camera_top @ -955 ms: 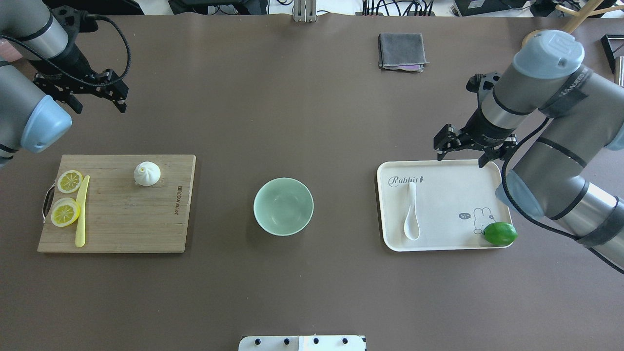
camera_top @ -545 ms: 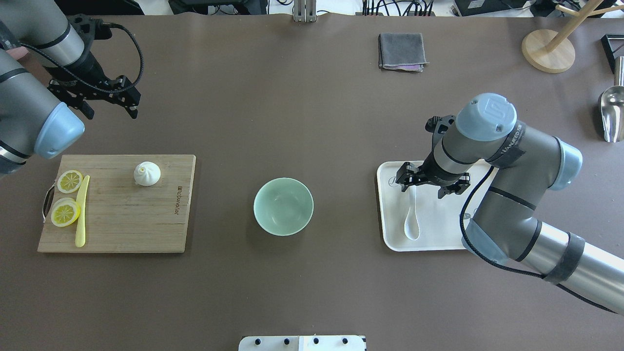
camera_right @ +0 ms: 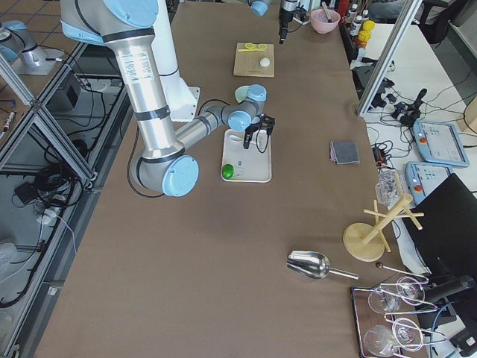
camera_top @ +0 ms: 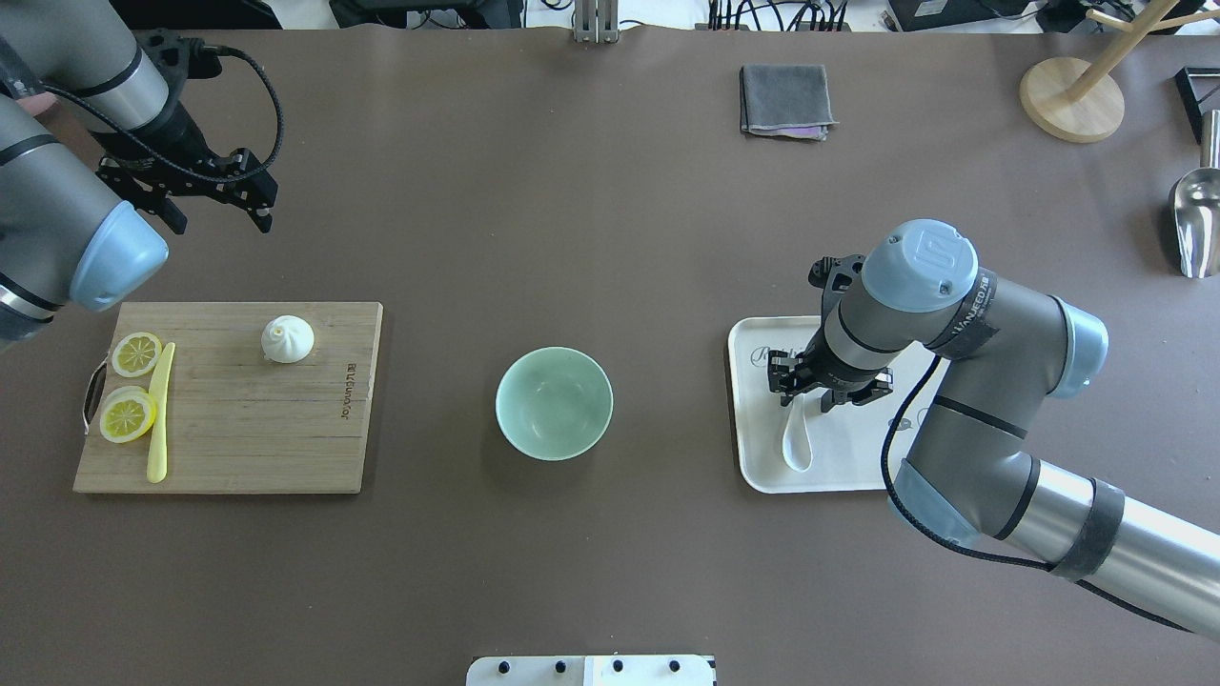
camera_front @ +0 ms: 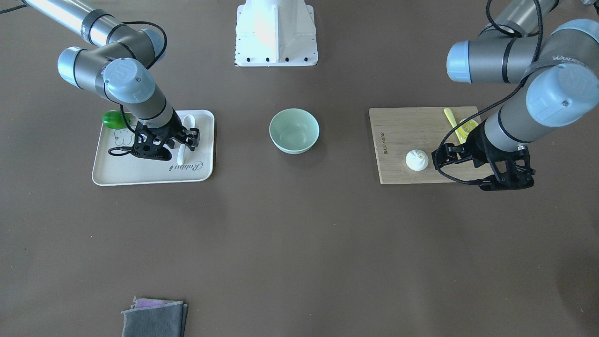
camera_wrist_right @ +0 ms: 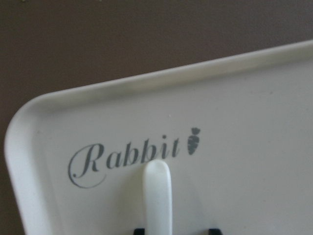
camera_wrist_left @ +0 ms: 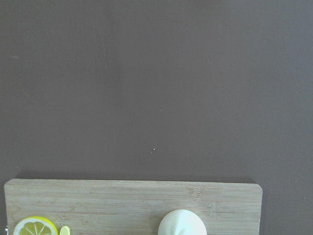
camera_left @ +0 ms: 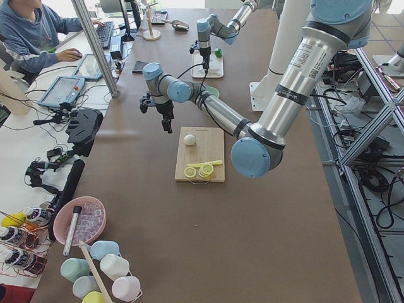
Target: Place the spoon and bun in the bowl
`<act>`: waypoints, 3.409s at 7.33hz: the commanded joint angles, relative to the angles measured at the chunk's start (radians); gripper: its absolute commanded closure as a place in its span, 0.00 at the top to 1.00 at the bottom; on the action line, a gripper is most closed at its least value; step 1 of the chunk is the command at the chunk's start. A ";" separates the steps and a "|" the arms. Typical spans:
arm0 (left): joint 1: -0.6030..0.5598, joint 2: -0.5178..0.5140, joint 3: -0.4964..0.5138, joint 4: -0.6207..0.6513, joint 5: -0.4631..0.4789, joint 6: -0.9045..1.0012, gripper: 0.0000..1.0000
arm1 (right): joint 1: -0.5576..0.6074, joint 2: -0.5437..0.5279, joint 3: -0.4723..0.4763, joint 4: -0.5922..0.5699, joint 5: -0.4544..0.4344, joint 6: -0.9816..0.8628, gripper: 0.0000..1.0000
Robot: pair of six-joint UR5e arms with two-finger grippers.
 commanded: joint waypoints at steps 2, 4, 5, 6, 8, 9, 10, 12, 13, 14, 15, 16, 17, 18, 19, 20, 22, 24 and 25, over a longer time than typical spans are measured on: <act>0.002 0.000 -0.005 -0.001 -0.001 -0.011 0.98 | 0.018 0.000 0.016 -0.005 0.013 0.000 0.00; 0.001 0.000 -0.007 -0.001 -0.001 -0.011 0.98 | 0.043 0.000 0.024 -0.011 0.052 0.002 0.00; 0.001 0.000 -0.007 0.000 -0.001 -0.011 0.98 | 0.040 0.026 0.024 -0.011 0.050 0.040 0.00; -0.001 0.004 -0.005 -0.001 -0.001 -0.009 0.98 | 0.040 0.076 0.016 -0.011 0.044 0.110 0.00; -0.004 0.010 -0.005 -0.001 0.003 -0.006 0.98 | 0.028 0.168 -0.015 -0.011 0.027 0.254 0.00; -0.015 0.012 -0.007 -0.001 0.004 -0.002 0.98 | 0.020 0.190 -0.027 -0.010 0.013 0.293 0.00; -0.021 0.012 -0.004 0.000 0.003 0.000 0.98 | -0.004 0.236 -0.059 -0.010 -0.035 0.348 0.00; -0.021 0.015 -0.003 0.000 0.003 -0.004 0.98 | -0.047 0.322 -0.094 -0.011 -0.131 0.564 0.00; -0.019 0.015 -0.001 0.002 0.004 -0.008 0.98 | -0.084 0.354 -0.093 -0.015 -0.182 0.660 0.00; -0.021 0.015 0.001 0.002 0.006 -0.006 0.98 | -0.104 0.380 -0.093 -0.033 -0.238 0.708 0.00; -0.021 0.015 0.001 0.002 0.039 -0.011 0.98 | -0.110 0.405 -0.090 -0.062 -0.246 0.723 0.00; -0.019 0.015 0.003 0.002 0.045 -0.012 0.98 | -0.120 0.429 -0.088 -0.096 -0.254 0.729 0.00; -0.018 0.015 0.001 0.002 0.046 -0.012 0.98 | -0.150 0.437 -0.091 -0.105 -0.296 0.749 0.00; -0.016 0.015 0.001 0.002 0.046 -0.015 0.98 | -0.190 0.437 -0.093 -0.107 -0.351 0.752 0.35; -0.015 0.013 0.003 0.002 0.044 -0.015 0.98 | -0.195 0.433 -0.085 -0.107 -0.350 0.750 0.99; -0.013 0.012 0.003 0.000 0.042 -0.020 0.98 | -0.193 0.417 -0.050 -0.105 -0.340 0.738 1.00; 0.006 0.009 0.004 -0.006 0.041 -0.080 0.98 | -0.152 0.333 0.075 -0.105 -0.265 0.697 1.00; 0.058 0.010 0.058 -0.105 0.044 -0.144 0.98 | -0.070 0.284 0.086 -0.105 -0.176 0.617 1.00; 0.107 0.018 0.070 -0.151 0.053 -0.194 0.98 | -0.027 0.258 0.090 -0.105 -0.122 0.552 1.00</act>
